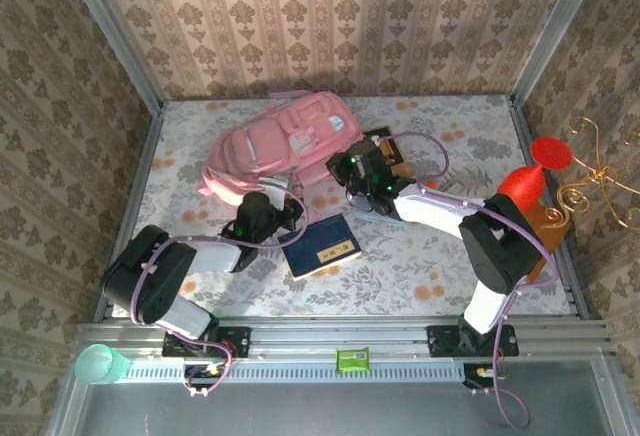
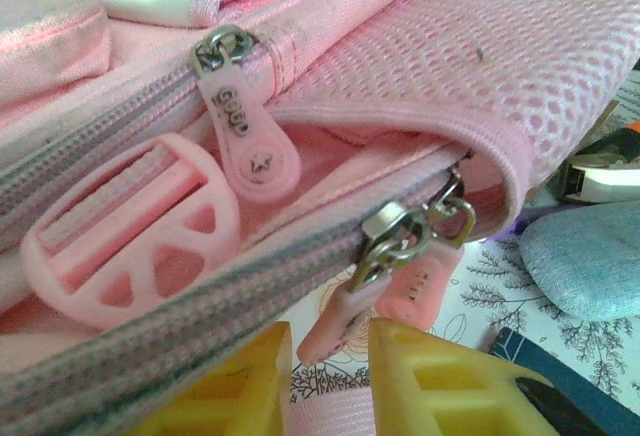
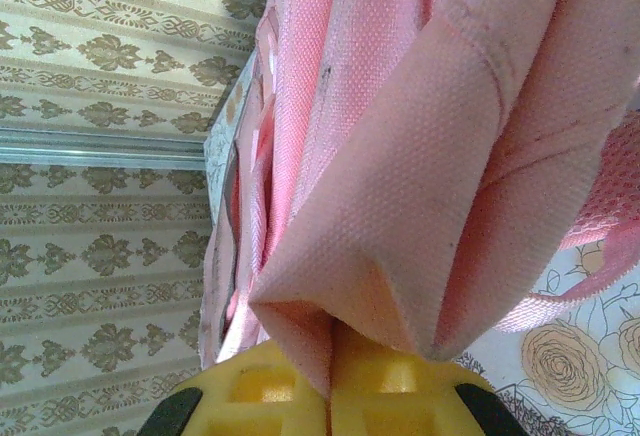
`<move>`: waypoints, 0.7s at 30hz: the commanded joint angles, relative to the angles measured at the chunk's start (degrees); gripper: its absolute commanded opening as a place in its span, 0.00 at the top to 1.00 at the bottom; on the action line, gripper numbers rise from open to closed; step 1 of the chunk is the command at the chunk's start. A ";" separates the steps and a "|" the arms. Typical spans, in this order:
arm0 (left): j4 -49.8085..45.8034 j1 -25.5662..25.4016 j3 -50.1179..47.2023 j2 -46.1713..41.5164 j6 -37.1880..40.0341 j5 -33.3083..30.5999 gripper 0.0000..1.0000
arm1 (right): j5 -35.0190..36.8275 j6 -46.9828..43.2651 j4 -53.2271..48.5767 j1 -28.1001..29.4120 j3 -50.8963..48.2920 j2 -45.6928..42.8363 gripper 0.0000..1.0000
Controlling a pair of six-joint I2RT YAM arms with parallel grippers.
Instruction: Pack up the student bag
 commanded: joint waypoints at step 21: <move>4.92 1.15 3.75 1.87 -1.43 1.31 0.89 | 0.41 0.33 5.18 0.81 -0.87 -0.53 0.97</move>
